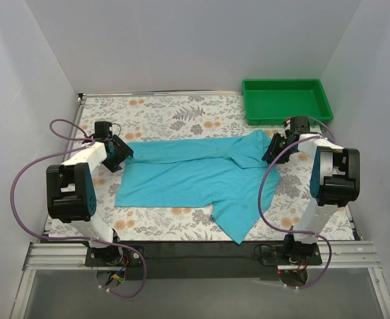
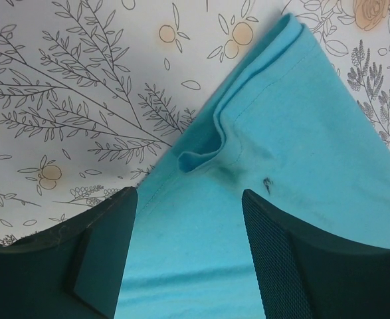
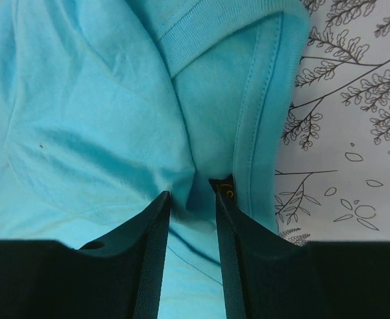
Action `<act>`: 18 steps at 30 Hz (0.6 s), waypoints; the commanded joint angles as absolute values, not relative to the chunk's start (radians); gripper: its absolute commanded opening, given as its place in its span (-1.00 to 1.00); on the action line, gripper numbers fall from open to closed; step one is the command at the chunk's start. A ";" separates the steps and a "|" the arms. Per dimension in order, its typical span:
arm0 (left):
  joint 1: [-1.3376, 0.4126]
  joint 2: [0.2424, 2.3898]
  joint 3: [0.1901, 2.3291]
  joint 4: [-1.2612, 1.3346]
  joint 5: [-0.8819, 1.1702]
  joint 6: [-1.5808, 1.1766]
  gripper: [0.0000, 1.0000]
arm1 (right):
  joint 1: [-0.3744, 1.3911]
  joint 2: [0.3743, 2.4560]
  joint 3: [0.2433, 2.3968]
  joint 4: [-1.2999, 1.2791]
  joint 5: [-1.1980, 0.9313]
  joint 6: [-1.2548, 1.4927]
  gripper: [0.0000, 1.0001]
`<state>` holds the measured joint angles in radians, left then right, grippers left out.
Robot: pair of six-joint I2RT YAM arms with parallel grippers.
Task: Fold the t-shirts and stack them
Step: Fold the tshirt
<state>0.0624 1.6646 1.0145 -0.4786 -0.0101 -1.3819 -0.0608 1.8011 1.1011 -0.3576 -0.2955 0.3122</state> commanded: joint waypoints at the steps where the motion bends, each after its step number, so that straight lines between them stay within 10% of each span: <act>1: 0.060 1.654 1.043 -0.466 -0.002 -1.353 0.20 | -0.057 1.815 1.101 -0.328 -0.328 0.319 -0.31; 18: 0.052 1.620 1.029 -0.476 0.038 -1.344 0.23 | -0.057 1.758 1.103 -0.374 -0.403 0.327 -0.86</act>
